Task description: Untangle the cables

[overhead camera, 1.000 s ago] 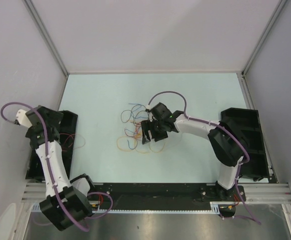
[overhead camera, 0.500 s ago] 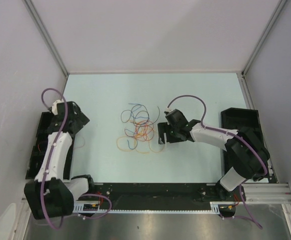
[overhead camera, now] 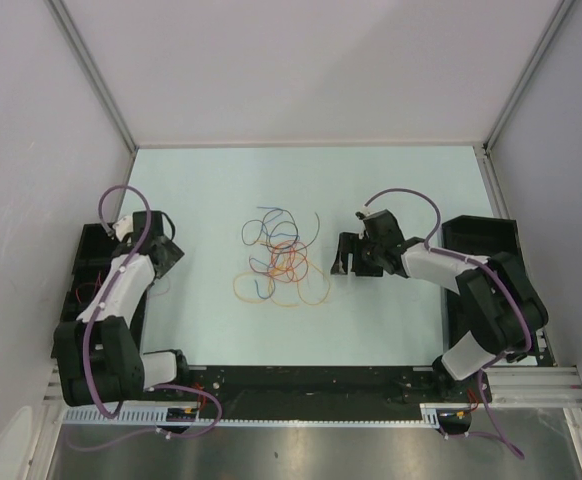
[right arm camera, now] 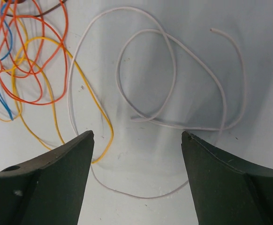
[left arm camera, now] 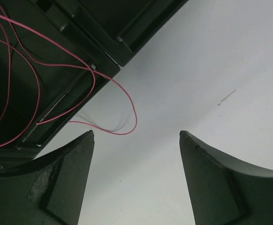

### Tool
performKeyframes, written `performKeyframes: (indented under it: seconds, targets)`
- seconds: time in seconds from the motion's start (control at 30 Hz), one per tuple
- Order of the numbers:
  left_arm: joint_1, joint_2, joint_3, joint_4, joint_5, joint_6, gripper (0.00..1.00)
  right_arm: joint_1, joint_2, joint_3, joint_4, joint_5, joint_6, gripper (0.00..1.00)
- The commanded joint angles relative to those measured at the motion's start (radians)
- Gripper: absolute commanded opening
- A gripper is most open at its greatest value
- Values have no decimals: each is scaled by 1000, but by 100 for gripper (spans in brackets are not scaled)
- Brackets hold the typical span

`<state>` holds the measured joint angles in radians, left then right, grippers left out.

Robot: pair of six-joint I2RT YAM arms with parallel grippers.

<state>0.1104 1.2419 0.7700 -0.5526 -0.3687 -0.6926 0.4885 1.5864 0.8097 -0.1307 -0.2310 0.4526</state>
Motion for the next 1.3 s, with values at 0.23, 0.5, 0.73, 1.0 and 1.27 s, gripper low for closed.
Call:
performKeyframes:
  seconds: [0.23, 0.5, 0.73, 1.0, 1.27]
  targets:
    - [-3, 122, -23, 138, -68, -50, 68, -28, 50, -10, 77, -102, 12, 79]
    - [-2, 195, -21, 178, -91, -59, 39, -36, 60, -10, 85, -122, 12, 79]
    - [-3, 107, -17, 149, -90, -54, 0, -38, 67, -9, 91, -133, 17, 79]
    - [3, -143, 89, -44, -194, -15, 0, -39, 69, -10, 92, -134, 17, 78]
    - [211, -251, 82, -78, -159, -2, 0, -39, 69, -10, 92, -131, 18, 77]
